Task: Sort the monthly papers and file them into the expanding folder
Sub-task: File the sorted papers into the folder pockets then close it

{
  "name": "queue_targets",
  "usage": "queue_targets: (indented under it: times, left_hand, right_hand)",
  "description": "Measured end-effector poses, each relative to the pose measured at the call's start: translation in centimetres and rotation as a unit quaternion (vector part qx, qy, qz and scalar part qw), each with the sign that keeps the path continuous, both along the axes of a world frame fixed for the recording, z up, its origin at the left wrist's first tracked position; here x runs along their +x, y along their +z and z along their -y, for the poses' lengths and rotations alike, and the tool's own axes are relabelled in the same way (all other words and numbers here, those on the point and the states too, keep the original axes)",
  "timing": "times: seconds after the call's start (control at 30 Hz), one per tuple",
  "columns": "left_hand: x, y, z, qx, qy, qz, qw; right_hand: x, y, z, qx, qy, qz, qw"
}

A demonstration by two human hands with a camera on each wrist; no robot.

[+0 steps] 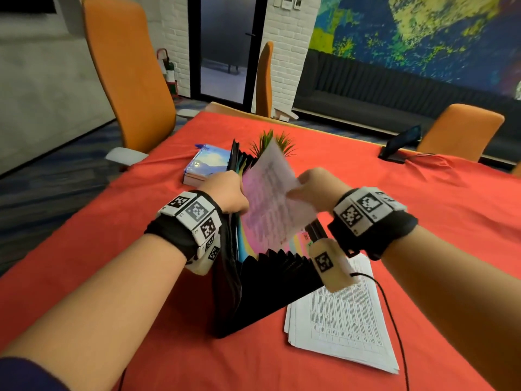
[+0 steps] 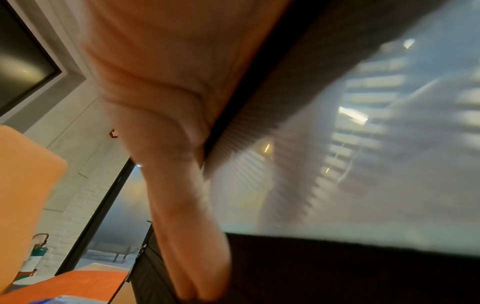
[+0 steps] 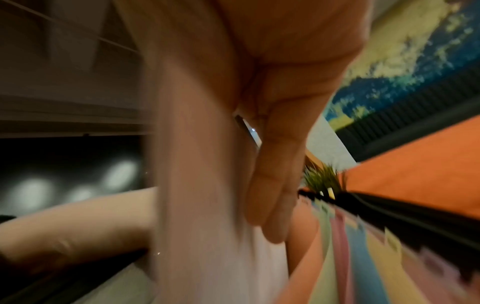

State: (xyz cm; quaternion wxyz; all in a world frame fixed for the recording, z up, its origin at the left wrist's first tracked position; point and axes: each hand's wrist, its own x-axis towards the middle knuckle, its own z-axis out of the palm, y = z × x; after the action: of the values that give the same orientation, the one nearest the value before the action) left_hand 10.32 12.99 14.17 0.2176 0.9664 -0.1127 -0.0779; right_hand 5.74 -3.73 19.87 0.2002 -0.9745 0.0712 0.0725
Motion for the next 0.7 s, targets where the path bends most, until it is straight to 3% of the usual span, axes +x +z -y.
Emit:
queue_targets:
  times: [0.1, 0.2, 0.27, 0.33, 0.43, 0.5, 0.6, 0.7]
  left_hand:
    - [0.1, -0.1, -0.2, 0.007, 0.001, 0.003, 1.0]
    - [-0.4, 0.1, -0.3, 0.035, 0.012, 0.029, 0.999]
    - [-1.3, 0.7, -0.2, 0.106, -0.009, 0.057, 0.993]
    - [-2.2, 1.4, 0.1, 0.204, -0.076, 0.13, 0.967]
    - [-2.6, 1.6, 0.9, 0.323, -0.227, 0.214, 0.894]
    - [-2.5, 1.5, 1.2, 0.377, -0.295, 0.178, 0.86]
    - [-2.3, 1.6, 1.2, 0.434, -0.347, 0.115, 0.823]
    - [-2.0, 1.6, 0.8, 0.422, -0.359, 0.081, 0.829]
  right_hand:
    - [-0.2, -2.0, -0.5, 0.167, 0.007, -0.11, 0.98]
    - [-0.6, -3.2, -0.4, 0.157, 0.056, -0.129, 0.977]
    - [-0.6, -3.4, 0.9, 0.144, 0.069, -0.102, 0.982]
    - [-0.5, -3.4, 3.3, 0.17, 0.031, -0.054, 0.983]
    - [-0.7, -4.9, 8.4, 0.205, -0.074, 0.026, 0.976]
    - [-1.2, -7.6, 11.8, 0.178, -0.147, 0.028, 0.973]
    - [-3.0, -13.2, 15.8, 0.071, -0.201, -0.083, 0.974]
    - [-5.4, -18.3, 17.5, -0.027, -0.212, -0.198, 0.957]
